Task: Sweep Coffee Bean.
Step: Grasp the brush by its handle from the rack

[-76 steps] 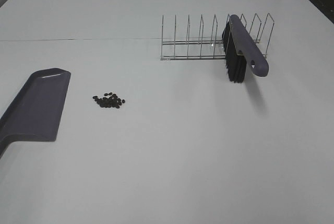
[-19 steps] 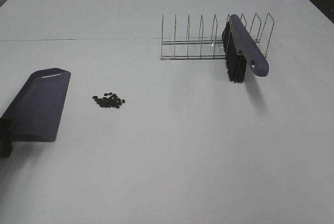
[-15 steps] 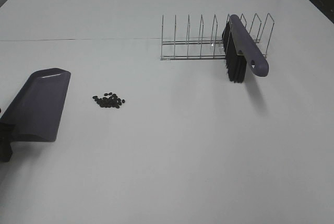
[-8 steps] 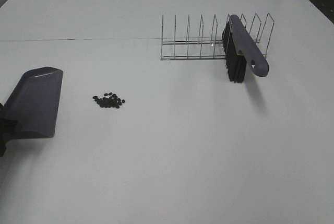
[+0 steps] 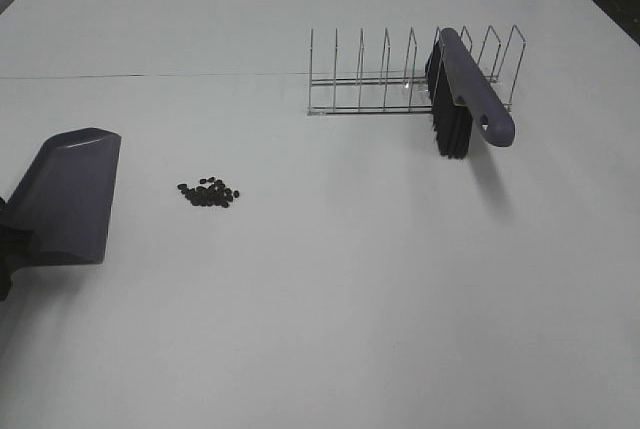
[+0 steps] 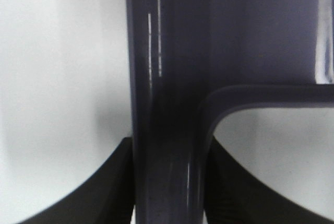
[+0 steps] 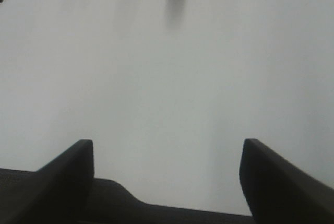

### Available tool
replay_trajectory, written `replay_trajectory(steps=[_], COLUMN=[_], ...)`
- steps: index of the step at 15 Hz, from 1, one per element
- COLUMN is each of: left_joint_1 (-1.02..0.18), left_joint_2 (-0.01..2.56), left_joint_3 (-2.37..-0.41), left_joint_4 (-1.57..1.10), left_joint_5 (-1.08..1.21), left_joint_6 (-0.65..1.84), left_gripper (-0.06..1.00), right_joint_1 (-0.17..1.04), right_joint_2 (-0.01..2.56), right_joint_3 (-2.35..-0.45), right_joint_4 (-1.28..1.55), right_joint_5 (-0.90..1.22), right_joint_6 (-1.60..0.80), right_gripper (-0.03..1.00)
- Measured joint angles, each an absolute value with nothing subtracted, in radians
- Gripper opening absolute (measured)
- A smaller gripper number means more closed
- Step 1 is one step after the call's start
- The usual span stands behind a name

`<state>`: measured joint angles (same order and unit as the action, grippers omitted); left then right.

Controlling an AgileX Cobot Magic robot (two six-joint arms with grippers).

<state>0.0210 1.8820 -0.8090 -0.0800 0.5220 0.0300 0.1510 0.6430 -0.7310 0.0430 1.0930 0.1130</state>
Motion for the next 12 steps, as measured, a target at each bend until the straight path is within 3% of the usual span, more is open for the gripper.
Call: replay_trajectory(steps=[12], left_joint_1=[0.021], left_joint_2=[1.882], left_joint_3=[-0.809], left_joint_4=[-0.08], left_joint_5=[0.522], left_joint_6=[0.031], left_gripper=[0.33], right_joint_1=[0.151], right_joint_2=[1.367], right_joint_3=[-1.224], right_joint_4=[0.043], right_joint_5=[1.09], right_joint_6=[0.092], right_gripper=[0.73])
